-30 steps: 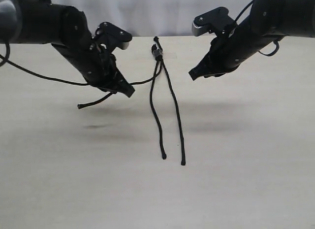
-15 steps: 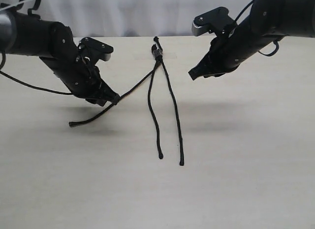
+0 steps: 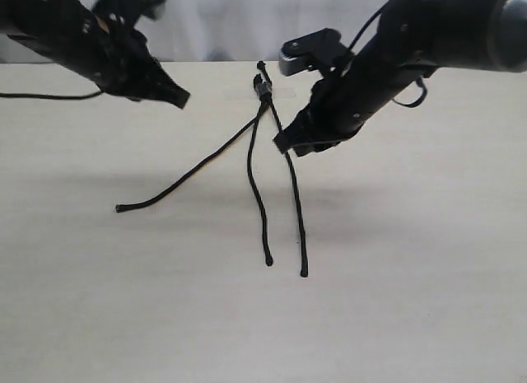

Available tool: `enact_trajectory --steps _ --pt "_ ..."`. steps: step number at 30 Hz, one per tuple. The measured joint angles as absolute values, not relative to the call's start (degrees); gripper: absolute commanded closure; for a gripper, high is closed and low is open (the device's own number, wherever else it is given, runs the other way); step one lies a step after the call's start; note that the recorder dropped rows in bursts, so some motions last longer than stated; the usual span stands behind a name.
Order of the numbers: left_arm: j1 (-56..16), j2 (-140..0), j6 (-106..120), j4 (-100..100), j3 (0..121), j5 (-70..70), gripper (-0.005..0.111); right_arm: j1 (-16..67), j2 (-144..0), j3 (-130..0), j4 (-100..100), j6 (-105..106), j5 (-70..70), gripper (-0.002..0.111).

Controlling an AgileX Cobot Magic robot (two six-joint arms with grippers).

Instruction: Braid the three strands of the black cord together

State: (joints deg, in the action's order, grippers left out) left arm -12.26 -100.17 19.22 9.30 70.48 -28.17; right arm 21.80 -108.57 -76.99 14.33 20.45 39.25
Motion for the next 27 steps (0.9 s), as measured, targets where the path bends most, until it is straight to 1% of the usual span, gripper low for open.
enact_trajectory --steps 2,3,9,14,23,25,27 --pt "-11.3 -95.8 19.3 9.3 68.2 -25.1 0.107 25.1 -109.5 -77.1 13.9 19.5 39.1 0.062" --pt "-10.8 -93.5 19.3 9.3 66.6 -23.3 0.107 26.6 -110.2 -77.2 13.5 18.7 38.6 0.061" --pt "-8.7 -83.2 19.3 9.3 57.8 -13.5 0.107 32.3 -115.0 -77.2 9.3 14.4 36.3 0.062" --pt "-8.6 -79.2 19.3 9.9 57.0 -12.4 0.107 34.4 -117.3 -77.2 7.5 12.9 35.5 0.062" --pt "-8.6 -78.7 19.5 10.7 56.7 -12.3 0.107 34.7 -120.6 -77.2 1.6 7.6 33.3 0.063" --pt "-8.6 -78.7 19.5 10.7 56.7 -12.3 0.107 34.7 -121.4 -77.2 0.9 7.0 32.9 0.072" --pt "-8.6 -78.7 19.5 10.7 56.7 -12.3 0.107 34.7 -121.7 -77.2 0.8 6.6 32.6 0.091"
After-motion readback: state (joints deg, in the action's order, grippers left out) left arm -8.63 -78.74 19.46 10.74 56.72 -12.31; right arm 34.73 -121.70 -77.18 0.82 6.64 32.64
